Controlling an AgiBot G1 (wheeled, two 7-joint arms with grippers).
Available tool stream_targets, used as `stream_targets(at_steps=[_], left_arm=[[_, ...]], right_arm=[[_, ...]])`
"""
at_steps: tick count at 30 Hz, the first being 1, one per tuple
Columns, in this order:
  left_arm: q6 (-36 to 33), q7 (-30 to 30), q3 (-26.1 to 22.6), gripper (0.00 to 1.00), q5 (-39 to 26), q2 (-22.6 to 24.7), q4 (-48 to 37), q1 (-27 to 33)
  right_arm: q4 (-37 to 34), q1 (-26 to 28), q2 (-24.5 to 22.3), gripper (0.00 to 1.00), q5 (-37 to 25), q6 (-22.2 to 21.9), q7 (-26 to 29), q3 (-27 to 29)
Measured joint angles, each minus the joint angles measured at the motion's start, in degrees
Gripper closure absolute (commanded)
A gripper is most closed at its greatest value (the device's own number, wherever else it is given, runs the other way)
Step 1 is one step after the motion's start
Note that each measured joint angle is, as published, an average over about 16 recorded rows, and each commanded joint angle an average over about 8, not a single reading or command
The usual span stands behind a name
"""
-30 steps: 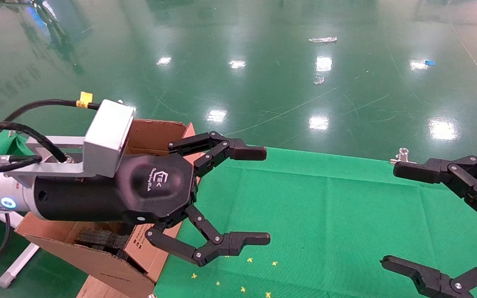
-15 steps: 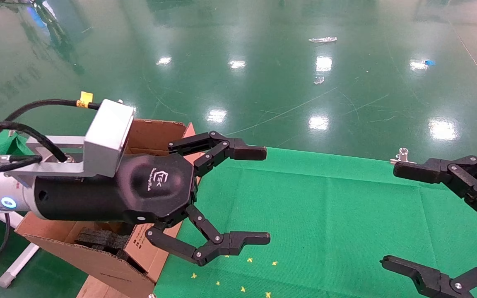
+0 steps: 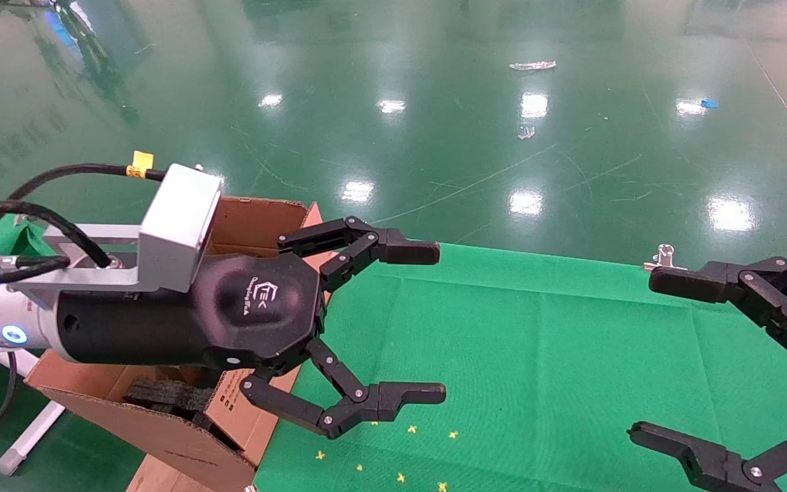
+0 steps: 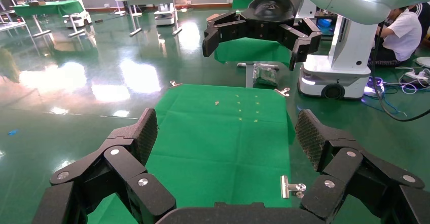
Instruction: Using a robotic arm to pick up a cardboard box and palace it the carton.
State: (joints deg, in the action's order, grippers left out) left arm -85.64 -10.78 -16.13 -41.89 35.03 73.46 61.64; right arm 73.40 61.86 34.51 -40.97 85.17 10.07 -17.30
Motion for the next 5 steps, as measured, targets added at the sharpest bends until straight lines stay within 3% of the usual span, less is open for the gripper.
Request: stream_targets(at_steps=[5], left_arm=[[0.00,0.00,0.00,0.00,0.00,0.00,0.00,0.00]], right_arm=[[0.00,0.00,0.00,0.00,0.00,0.00,0.00,0.00]])
